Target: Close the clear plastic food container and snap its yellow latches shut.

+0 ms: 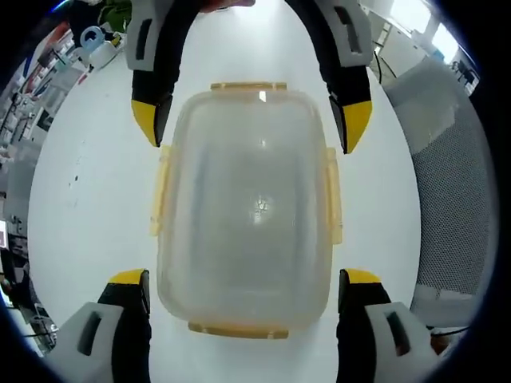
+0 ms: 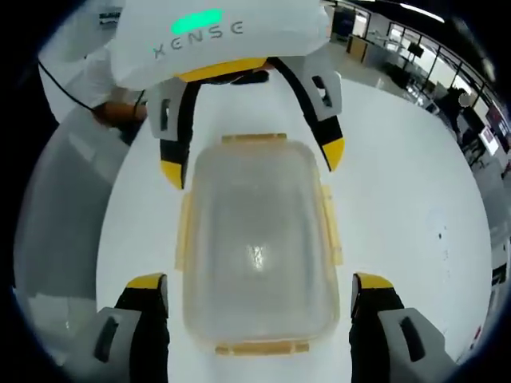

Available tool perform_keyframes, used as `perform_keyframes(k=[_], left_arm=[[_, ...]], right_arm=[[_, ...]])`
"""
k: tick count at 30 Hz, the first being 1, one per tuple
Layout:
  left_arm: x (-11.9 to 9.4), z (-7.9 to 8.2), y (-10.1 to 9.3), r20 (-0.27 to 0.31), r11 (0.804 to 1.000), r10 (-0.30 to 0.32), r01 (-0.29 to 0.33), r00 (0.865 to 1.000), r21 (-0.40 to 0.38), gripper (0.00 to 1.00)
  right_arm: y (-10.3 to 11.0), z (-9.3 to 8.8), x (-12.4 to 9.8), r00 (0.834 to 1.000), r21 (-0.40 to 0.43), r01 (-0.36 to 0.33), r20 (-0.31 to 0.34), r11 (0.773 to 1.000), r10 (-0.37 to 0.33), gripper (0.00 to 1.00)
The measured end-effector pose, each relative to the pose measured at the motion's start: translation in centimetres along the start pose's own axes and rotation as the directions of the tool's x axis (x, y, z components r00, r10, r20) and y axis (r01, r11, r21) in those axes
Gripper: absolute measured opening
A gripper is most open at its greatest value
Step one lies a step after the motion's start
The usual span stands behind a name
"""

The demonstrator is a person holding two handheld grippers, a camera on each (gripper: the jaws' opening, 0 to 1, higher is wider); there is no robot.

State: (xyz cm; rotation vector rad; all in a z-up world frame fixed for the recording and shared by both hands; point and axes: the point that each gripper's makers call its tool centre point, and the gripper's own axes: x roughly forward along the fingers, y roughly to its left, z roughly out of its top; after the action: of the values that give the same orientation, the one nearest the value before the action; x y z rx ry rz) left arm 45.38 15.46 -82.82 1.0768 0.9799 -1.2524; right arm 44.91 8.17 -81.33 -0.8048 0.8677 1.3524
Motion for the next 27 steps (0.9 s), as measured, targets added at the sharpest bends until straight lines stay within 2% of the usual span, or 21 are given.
perform_keyframes(k=[4,13,16,18,22,25,27], left_arm=[[-0.2,0.2,0.1,0.041,0.999,0.014,-0.013,0.999,-0.037,0.99],[-0.3,-0.2,-0.1,0.068,0.998,0.037,-0.032,0.997,-0.061,0.99],[-0.7,-0.2,-0.1,0.092,0.997,0.048,-0.042,0.995,-0.068,0.99],[-0.8,-0.2,0.1,0.109,0.995,0.056,-0.046,0.992,-0.093,0.99],[-1.2,-0.2,0.3,0.155,0.987,0.071,-0.047,0.985,-0.155,0.99],[-1.6,-0.3,0.4,0.175,0.984,0.087,-0.058,0.981,-0.166,0.99],[-1.5,-0.5,0.4,0.182,0.98,0.096,-0.06,0.979,-0.191,0.99]], right_arm=[[-0.1,1.2,-0.3,0.995,0.024,0.018,0.095,1.0,-0.021,0.99],[0.0,0.3,-0.8,0.994,0.052,0.024,0.107,0.998,-0.029,0.98],[-0.2,0.5,-1.2,0.988,0.069,0.034,0.147,0.997,-0.043,0.97],[-0.3,0.8,-1.5,0.982,0.105,0.038,0.18,0.994,-0.057,0.97],[-0.3,0.8,-2.0,0.975,0.109,0.05,0.211,0.993,-0.072,0.97],[-0.3,1.3,-2.4,0.962,0.142,0.051,0.258,0.989,-0.087,0.96],[-0.2,1.2,-2.5,0.962,0.142,0.06,0.255,0.988,-0.095,0.96]])
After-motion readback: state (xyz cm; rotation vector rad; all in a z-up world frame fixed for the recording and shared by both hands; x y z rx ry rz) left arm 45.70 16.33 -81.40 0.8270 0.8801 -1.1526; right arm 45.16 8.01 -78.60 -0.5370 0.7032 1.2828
